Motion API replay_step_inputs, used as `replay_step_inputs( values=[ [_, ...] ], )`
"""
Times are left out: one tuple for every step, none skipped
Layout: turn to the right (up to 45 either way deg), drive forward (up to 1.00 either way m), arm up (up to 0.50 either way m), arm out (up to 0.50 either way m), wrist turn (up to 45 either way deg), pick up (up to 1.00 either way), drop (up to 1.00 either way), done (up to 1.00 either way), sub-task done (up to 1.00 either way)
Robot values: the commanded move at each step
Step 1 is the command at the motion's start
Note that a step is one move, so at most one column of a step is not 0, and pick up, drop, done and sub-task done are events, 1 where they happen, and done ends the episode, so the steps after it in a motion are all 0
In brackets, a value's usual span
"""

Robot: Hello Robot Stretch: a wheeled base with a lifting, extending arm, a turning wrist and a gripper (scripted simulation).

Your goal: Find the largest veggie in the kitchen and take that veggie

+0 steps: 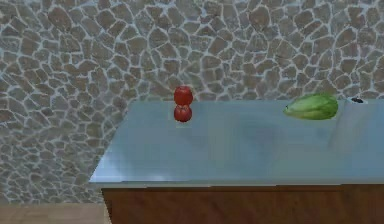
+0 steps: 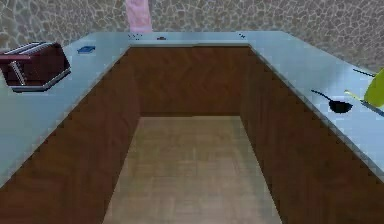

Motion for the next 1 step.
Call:
replay_step_inputs(
  values=[
    [-45.0, 0.0, 0.0, 0.0, 0.0, 0.0, 0.0, 0.0, 0.0]
  ],
)
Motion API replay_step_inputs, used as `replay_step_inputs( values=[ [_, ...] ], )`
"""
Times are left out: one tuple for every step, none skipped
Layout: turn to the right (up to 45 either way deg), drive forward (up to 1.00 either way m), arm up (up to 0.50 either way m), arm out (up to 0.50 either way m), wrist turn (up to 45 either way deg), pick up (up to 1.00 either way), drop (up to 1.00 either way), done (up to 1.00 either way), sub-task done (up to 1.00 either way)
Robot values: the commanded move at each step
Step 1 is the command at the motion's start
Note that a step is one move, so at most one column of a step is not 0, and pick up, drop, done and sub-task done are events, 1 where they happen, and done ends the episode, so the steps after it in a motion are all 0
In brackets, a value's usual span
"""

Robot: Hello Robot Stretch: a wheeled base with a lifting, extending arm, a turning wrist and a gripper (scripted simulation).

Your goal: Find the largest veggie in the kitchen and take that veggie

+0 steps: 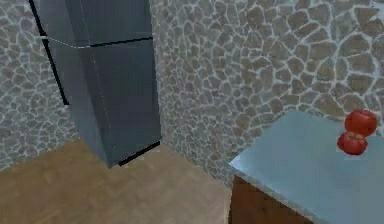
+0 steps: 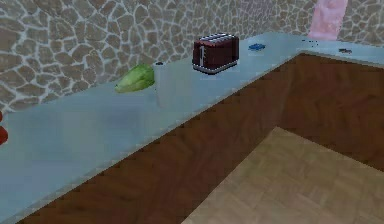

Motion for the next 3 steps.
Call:
replay_step_inputs(
  values=[
    [-12.0, 0.0, 0.0, 0.0, 0.0, 0.0, 0.0, 0.0, 0.0],
    [45.0, 0.0, 0.0, 0.0, 0.0, 0.0, 0.0, 0.0, 0.0],
    [45.0, 0.0, 0.0, 0.0, 0.0, 0.0, 0.0, 0.0, 0.0]
  ],
)
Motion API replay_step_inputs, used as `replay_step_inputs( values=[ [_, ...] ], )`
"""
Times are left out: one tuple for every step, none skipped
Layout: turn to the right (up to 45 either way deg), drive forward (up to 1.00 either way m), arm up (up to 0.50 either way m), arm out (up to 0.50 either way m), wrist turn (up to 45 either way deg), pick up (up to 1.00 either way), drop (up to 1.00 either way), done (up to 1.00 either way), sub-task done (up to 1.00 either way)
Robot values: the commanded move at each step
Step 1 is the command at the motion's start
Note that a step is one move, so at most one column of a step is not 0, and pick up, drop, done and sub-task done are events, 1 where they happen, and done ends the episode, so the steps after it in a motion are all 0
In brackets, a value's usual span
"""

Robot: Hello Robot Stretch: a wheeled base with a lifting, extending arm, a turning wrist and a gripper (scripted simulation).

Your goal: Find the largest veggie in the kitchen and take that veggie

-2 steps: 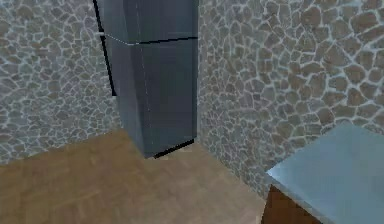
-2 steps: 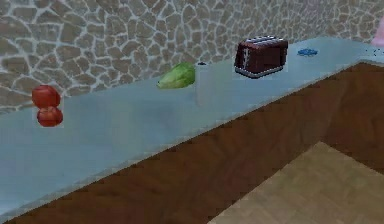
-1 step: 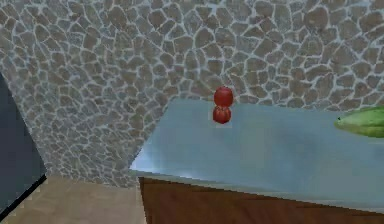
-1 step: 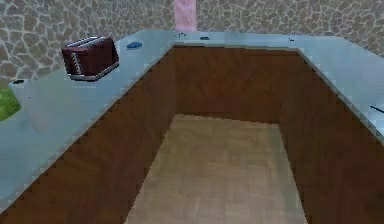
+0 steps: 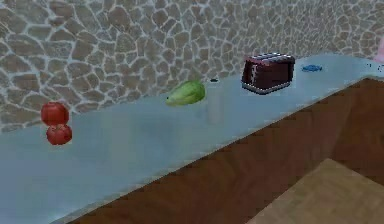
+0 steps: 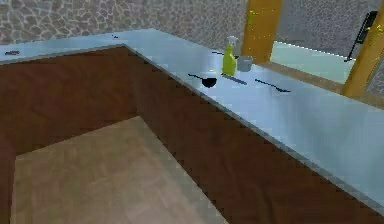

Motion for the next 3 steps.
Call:
replay_step_inputs(
  values=[
    [39.0, 0.0, 0.0, 0.0, 0.0, 0.0, 0.0, 0.0, 0.0],
    [0.0, 0.95, 0.0, 0.0, 0.0, 0.0, 0.0, 0.0, 0.0],
    [45.0, 0.0, 0.0, 0.0, 0.0, 0.0, 0.0, 0.0, 0.0]
  ],
)
